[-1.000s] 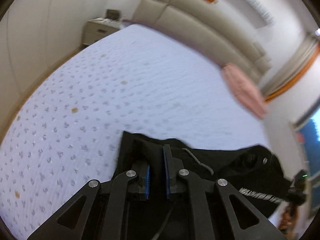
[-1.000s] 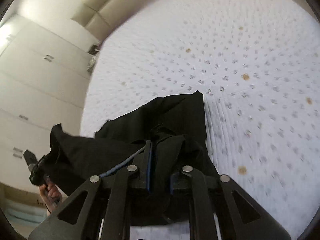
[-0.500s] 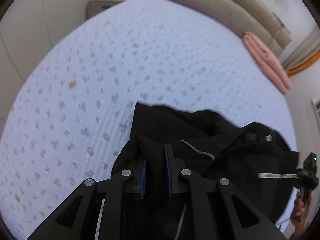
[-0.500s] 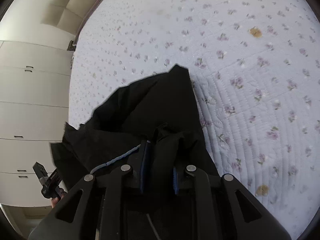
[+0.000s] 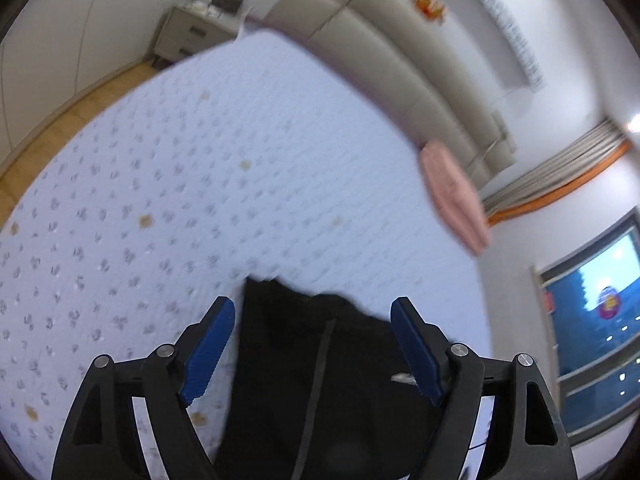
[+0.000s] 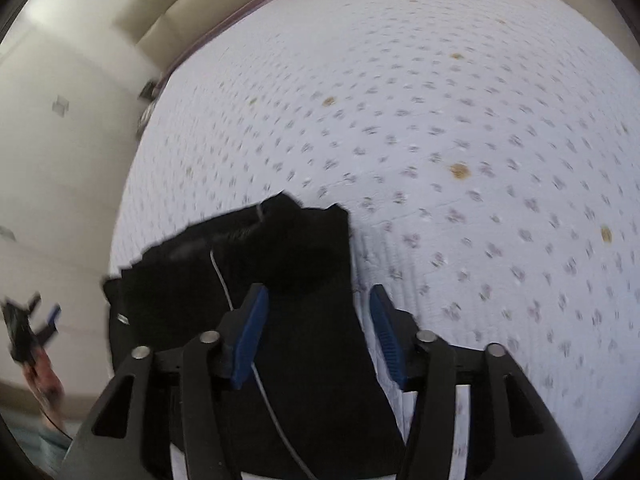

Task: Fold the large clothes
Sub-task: 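Lift the held hem and fold it up toward the collar with both grippers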

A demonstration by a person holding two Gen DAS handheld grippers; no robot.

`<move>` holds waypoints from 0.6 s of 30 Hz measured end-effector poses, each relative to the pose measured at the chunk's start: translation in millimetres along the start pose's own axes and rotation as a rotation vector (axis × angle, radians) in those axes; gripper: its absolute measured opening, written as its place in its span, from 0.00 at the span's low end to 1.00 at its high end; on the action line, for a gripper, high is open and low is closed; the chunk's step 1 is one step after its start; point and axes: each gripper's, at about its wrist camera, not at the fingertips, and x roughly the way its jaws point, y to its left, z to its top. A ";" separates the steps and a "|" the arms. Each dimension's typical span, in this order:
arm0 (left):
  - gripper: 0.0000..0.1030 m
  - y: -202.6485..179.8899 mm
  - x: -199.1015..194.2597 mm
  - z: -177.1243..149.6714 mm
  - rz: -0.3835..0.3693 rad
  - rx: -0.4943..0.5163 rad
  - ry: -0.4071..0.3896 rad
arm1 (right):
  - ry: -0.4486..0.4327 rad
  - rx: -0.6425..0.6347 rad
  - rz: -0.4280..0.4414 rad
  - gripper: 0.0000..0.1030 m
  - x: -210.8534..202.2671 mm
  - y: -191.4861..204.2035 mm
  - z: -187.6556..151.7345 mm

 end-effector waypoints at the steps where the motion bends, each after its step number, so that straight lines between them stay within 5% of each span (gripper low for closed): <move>1: 0.79 5.2 21.2 -3.5 0.045 0.009 0.056 | -0.017 -0.054 -0.021 0.67 7.0 9.4 3.0; 6: 0.79 13.6 96.3 -22.3 0.138 0.112 0.234 | -0.041 -0.267 -0.132 0.75 34.4 37.7 9.3; 10: 0.79 22.8 131.8 -21.4 0.153 0.139 0.267 | -0.010 -0.325 -0.142 0.75 49.9 39.2 14.8; 16: 0.79 40.6 171.8 -14.7 -0.016 0.052 0.348 | 0.038 -0.300 -0.032 0.79 71.7 31.1 23.8; 18: 0.69 37.3 175.5 -16.1 -0.053 0.055 0.326 | 0.057 -0.284 0.021 0.63 80.0 29.9 23.9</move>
